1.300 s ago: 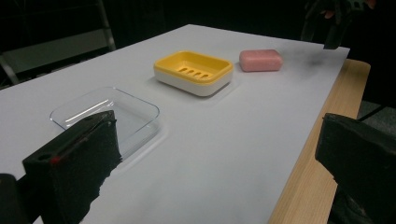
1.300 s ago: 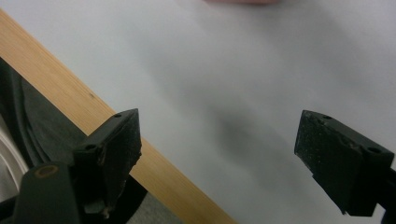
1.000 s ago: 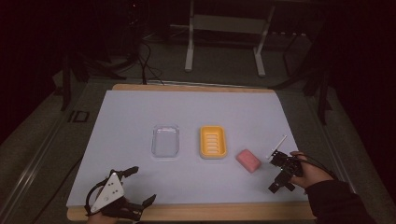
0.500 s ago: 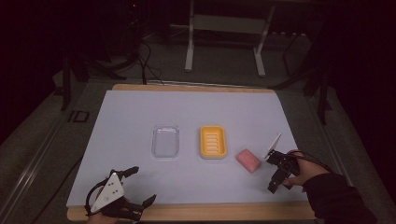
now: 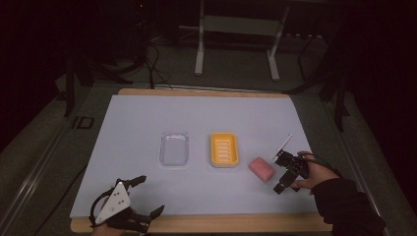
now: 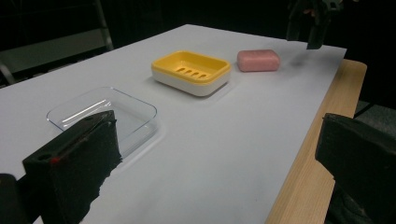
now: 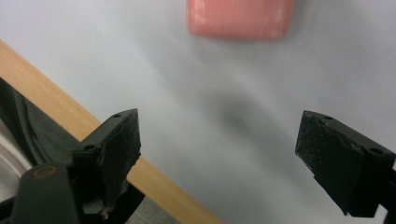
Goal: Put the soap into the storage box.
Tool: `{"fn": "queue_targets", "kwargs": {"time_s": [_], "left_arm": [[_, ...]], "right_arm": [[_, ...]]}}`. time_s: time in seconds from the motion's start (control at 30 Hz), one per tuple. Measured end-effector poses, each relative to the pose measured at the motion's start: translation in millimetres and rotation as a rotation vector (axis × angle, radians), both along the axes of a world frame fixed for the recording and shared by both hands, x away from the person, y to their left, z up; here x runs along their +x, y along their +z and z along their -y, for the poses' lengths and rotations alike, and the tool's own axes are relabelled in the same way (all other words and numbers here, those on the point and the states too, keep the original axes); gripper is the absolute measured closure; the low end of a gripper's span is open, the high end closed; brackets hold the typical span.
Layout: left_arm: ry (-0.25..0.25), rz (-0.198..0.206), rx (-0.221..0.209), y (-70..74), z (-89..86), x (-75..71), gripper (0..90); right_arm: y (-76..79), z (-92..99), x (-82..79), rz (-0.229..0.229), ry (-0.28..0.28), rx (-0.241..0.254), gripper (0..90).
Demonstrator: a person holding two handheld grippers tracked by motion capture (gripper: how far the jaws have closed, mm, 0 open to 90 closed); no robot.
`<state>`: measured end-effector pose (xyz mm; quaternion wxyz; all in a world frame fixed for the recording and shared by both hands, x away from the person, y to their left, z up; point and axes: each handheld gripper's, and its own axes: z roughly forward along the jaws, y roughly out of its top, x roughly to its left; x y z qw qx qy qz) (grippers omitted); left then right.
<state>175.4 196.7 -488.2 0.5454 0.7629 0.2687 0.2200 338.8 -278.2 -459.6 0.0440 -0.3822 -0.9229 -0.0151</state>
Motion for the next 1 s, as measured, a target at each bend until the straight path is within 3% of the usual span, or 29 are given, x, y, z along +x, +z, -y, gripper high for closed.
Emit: {"fn": "queue_targets", "kwargs": {"time_s": [0.33, 1.0], "left_arm": [[-0.001, 0.001, -0.002, 0.1, -0.1, -0.1, 0.2], [-0.002, 0.001, -0.002, 0.1, -0.3, -0.1, 0.2]], "right_arm": [[0.5, -10.5, 9.5, 0.077, 0.057, 0.052, 15.8], [-3.0, -23.5, 25.6, 0.186, 0.057, 0.156, 17.5]]}}
